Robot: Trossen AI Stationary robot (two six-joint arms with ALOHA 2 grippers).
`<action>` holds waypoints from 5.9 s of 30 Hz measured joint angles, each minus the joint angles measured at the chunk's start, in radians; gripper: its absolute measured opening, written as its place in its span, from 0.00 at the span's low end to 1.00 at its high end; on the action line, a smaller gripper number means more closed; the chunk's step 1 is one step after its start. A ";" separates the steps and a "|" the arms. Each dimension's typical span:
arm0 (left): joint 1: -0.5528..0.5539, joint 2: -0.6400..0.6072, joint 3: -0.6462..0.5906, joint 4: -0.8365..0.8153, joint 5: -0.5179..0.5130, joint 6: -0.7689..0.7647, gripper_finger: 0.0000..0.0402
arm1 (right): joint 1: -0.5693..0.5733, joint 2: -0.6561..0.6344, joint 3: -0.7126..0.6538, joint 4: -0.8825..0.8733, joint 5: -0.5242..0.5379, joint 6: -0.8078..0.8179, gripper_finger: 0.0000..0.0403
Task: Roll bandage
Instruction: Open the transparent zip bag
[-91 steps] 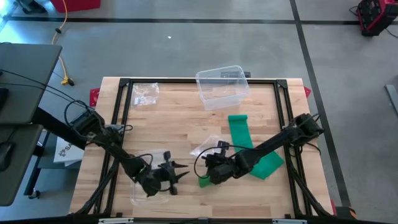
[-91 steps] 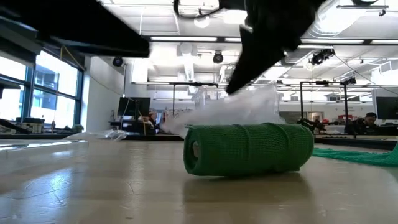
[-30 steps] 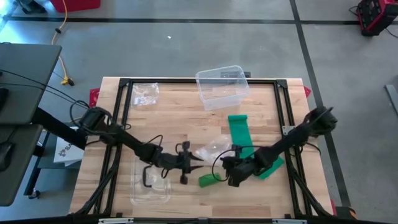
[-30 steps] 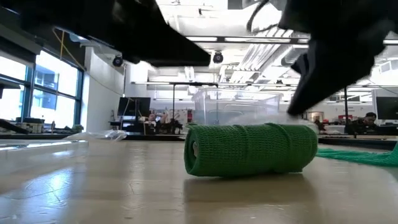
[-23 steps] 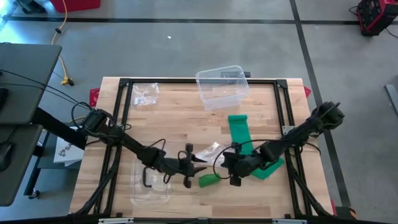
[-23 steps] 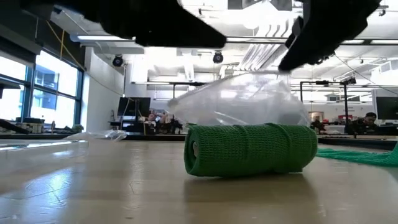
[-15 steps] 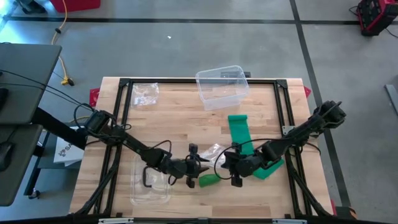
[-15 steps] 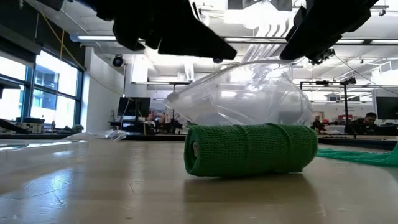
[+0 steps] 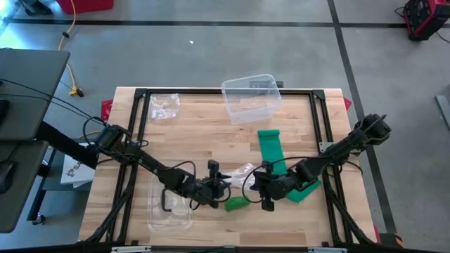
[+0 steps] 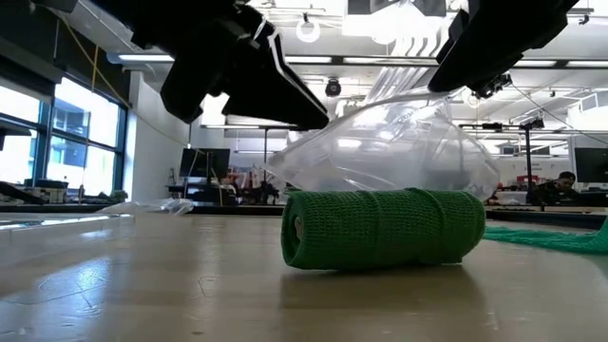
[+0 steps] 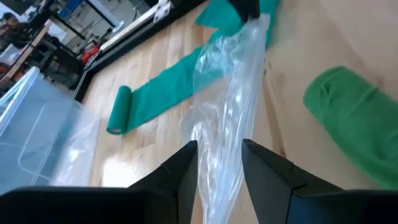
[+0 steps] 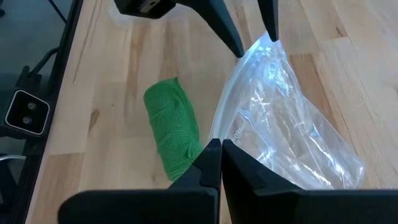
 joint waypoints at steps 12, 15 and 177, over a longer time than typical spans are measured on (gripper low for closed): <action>0.024 0.005 0.000 -0.014 0.084 -0.019 0.27 | 0.000 0.000 0.001 0.048 0.000 -0.007 0.00; 0.026 0.018 0.000 -0.006 0.087 -0.023 0.27 | 0.000 0.000 0.001 0.069 0.000 -0.017 0.00; 0.014 0.013 0.380 -0.771 -0.289 -0.712 0.00 | -0.107 0.254 0.262 -0.108 -0.025 -0.664 0.40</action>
